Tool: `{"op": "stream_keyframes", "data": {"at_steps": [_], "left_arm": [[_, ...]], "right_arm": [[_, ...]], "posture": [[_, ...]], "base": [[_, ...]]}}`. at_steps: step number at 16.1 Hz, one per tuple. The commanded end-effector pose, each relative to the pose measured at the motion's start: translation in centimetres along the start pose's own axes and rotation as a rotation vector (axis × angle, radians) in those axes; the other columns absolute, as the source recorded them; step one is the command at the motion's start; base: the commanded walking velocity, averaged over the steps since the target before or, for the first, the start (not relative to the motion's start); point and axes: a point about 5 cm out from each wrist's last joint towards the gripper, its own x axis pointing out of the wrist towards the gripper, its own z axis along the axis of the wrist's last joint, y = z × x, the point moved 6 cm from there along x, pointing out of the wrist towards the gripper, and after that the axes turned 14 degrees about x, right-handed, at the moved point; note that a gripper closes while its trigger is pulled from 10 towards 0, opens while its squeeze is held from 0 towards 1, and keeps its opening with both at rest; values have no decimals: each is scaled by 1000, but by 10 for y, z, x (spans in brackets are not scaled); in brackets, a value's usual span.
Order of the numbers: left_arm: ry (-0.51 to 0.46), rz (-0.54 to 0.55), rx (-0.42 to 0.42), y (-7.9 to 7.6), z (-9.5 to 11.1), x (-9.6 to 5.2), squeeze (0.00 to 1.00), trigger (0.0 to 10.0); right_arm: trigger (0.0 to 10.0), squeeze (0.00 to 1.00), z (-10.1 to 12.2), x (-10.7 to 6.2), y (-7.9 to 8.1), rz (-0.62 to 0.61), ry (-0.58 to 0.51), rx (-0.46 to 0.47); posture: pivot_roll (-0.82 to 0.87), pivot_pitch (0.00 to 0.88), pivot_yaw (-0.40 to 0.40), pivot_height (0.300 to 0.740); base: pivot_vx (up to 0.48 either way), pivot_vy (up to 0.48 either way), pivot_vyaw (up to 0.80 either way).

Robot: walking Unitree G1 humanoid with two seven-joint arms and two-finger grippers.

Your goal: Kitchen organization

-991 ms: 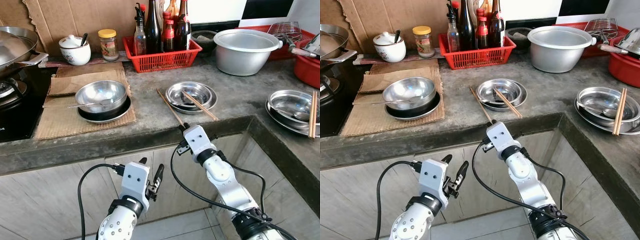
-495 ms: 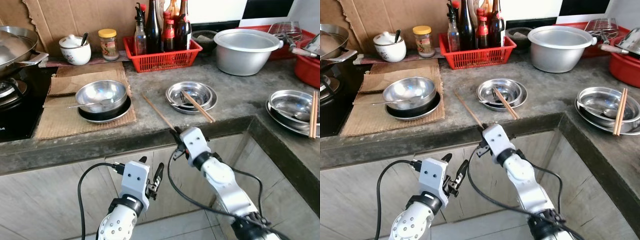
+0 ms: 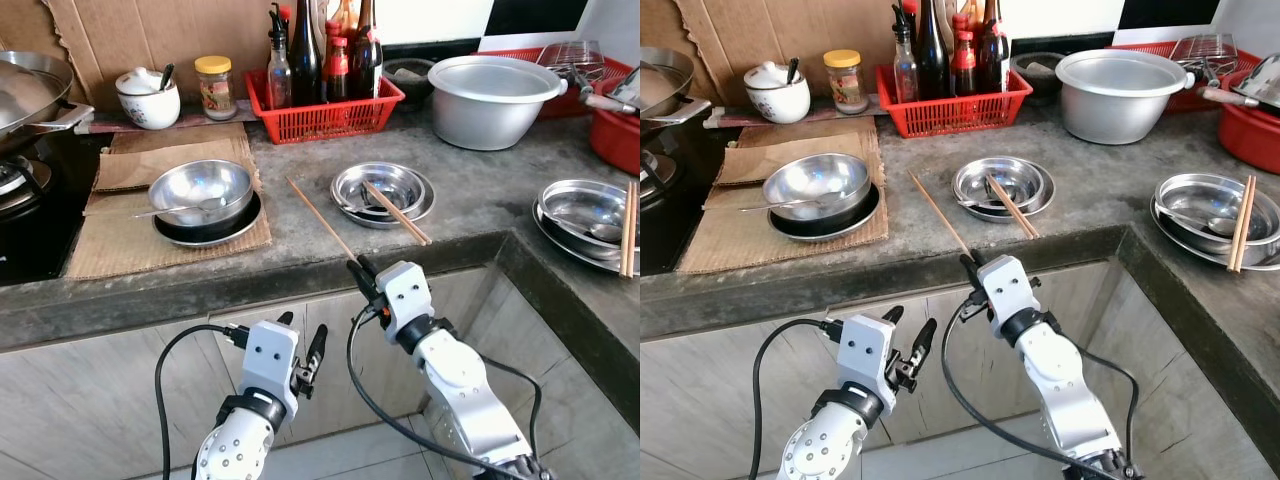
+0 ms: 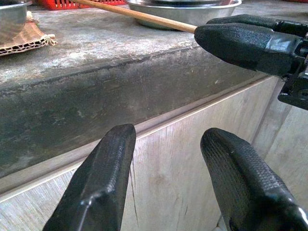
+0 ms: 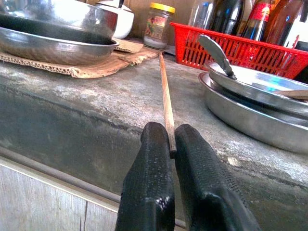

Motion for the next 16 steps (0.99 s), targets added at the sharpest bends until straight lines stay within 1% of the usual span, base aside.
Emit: {"op": "stream_keyframes", "data": {"at_steps": [1,2,3,4,5,6,10,11,12,14,16], "left_arm": [[6,-2,7,0,-1,0,0,10000],[6,-2,8,0,-1,0,0,10000],[5,-1,10,0,-2,0,0,10000],[4,1,10,1,-2,0,0,10000],[4,1,10,1,-2,0,0,10000],[4,3,11,1,-2,0,0,10000],[4,5,13,1,-3,-1,0,10000],[2,9,12,1,-2,-2,0,10000],[1,10,12,2,-2,-2,0,10000],[3,9,10,1,-3,-2,0,10000],[1,9,12,1,-3,-2,0,10000]], "right_arm": [[0,0,7,-1,-2,-15,-21,12],[0,0,11,-1,-3,-25,-34,20],[0,0,23,0,-6,-55,-74,49],[0,0,29,0,-6,-65,-93,64],[0,0,29,0,-6,-65,-93,64],[0,0,38,-1,-3,-68,-125,85],[0,0,51,-5,2,-96,-168,129],[0,0,60,-8,2,-117,-192,156],[0,0,61,-8,2,-121,-195,162],[0,0,59,-13,10,-108,-179,195],[0,0,59,-17,12,-108,-177,203]], "posture": [[86,74,-28,740],[85,70,-27,740],[86,65,-27,740],[85,65,-27,740],[85,65,-27,740],[84,58,-24,740],[83,51,-20,740],[83,51,-20,740],[83,51,-20,740],[75,47,-19,740],[78,47,-18,740]], "base": [[0,0,0],[0,0,0],[0,0,0],[0,0,0],[0,0,0],[0,0,0],[0,0,0],[0,0,0],[0,0,0],[0,0,0],[0,0,0]]}}
